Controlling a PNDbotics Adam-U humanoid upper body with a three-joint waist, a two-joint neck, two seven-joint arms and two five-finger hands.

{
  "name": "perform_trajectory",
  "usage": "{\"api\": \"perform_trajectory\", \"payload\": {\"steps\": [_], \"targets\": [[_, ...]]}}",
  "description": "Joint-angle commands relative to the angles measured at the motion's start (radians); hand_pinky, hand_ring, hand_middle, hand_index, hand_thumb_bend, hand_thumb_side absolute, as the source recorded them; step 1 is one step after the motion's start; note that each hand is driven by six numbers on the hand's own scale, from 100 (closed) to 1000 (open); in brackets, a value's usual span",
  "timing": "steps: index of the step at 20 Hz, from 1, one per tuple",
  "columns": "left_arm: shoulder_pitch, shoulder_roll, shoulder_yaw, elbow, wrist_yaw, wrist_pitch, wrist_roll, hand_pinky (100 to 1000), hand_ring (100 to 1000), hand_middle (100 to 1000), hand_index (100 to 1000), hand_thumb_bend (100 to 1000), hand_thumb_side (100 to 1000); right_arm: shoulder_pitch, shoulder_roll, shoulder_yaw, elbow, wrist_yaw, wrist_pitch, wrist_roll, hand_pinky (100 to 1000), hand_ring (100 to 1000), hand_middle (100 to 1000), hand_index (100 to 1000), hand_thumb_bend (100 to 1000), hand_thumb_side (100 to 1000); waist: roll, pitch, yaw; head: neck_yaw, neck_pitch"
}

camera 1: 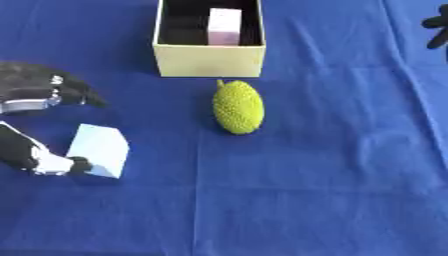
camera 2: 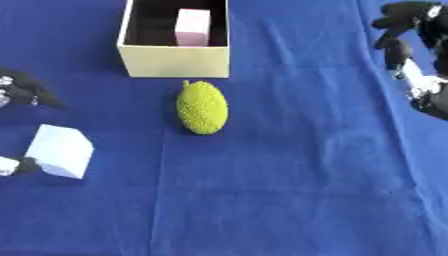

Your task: Pick up objects on the table and place them in the box.

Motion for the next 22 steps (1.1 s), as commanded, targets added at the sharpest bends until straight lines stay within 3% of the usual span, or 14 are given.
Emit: {"api": "perform_trajectory", "payload": {"steps": [1, 14, 18, 22], "targets": [[-0.021, 0.004, -0.006, 0.030, -0.011, -0.014, 0.000, 1000, 965, 845, 959, 470, 830, -0.006, -0.014, -0.015, -0.015, -0.008, -0.001, 0.005, 1000, 813, 534, 830, 100, 527, 0.000, -0.020, -0.002, 0.003, -0.012], [-0.028, -0.022, -0.048, 0.117, -0.010, -0.085, 0.000, 1000, 967, 845, 960, 429, 882, -0.002, -0.001, -0.019, -0.015, -0.013, 0.011, 0.010, 1000, 815, 534, 832, 100, 526, 0.000, -0.016, -0.009, 0.004, -0.014], [-0.027, -0.020, -0.055, 0.130, -0.012, -0.107, 0.000, 1000, 966, 846, 960, 414, 868, -0.002, 0.005, -0.017, -0.015, -0.015, 0.017, 0.013, 1000, 815, 533, 831, 100, 523, 0.002, -0.015, -0.007, 0.006, -0.016], [-0.025, -0.022, -0.068, 0.154, -0.016, -0.134, 0.000, 1000, 965, 850, 971, 389, 776, -0.002, 0.009, -0.016, -0.015, -0.018, 0.020, 0.017, 1000, 815, 533, 831, 100, 526, 0.001, -0.014, -0.009, 0.007, -0.015]]}}
